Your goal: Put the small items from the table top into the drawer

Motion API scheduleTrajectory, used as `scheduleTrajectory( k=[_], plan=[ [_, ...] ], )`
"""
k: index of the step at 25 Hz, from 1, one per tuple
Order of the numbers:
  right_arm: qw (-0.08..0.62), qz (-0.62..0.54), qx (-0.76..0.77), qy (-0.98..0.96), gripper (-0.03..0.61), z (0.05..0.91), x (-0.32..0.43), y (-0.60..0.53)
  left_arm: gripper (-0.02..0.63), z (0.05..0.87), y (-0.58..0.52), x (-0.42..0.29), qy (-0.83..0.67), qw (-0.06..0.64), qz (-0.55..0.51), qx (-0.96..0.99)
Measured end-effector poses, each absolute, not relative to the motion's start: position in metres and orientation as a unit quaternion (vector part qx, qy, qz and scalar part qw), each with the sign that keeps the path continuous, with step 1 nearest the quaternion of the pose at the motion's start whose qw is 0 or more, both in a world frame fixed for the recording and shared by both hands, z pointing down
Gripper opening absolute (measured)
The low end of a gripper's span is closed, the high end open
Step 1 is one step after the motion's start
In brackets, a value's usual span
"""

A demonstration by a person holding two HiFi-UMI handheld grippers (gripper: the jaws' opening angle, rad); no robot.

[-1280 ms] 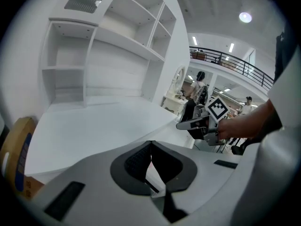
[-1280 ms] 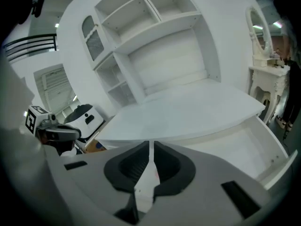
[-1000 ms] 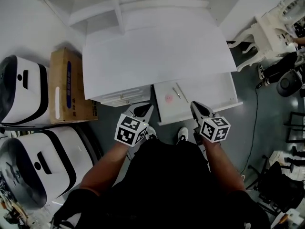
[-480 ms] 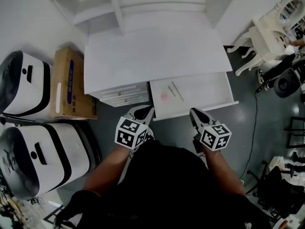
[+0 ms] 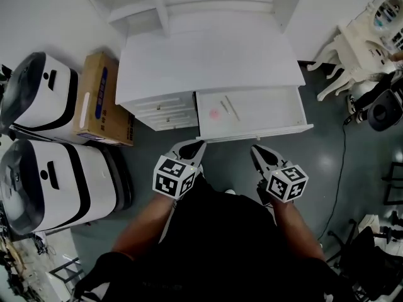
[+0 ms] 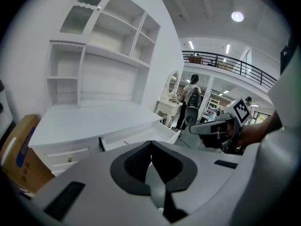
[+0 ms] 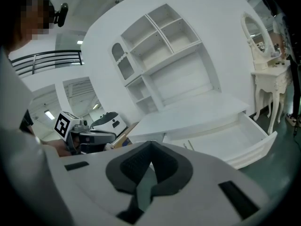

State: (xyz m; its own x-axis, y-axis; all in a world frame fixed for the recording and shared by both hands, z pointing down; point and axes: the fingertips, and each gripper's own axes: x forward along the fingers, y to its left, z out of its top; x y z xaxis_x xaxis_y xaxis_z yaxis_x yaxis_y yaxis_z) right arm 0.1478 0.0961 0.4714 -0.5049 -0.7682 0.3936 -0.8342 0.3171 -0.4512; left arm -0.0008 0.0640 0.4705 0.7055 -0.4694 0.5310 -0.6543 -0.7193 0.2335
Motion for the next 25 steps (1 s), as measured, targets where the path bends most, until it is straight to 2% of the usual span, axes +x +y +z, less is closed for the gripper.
scheduleTrajectory(
  k=[13,25],
  plan=[
    [0.052,0.297,0.466,-0.832,0.028,0.474,0.151,0.177,0.011,0.465,0.165,-0.001,-0.344,0.226,0.218,0.885],
    [0.054,0.289,0.463,-0.836,0.027,0.464,0.116,0.175,0.011,0.45,0.153,-0.025,-0.33,0.204,0.224,0.894]
  ],
)
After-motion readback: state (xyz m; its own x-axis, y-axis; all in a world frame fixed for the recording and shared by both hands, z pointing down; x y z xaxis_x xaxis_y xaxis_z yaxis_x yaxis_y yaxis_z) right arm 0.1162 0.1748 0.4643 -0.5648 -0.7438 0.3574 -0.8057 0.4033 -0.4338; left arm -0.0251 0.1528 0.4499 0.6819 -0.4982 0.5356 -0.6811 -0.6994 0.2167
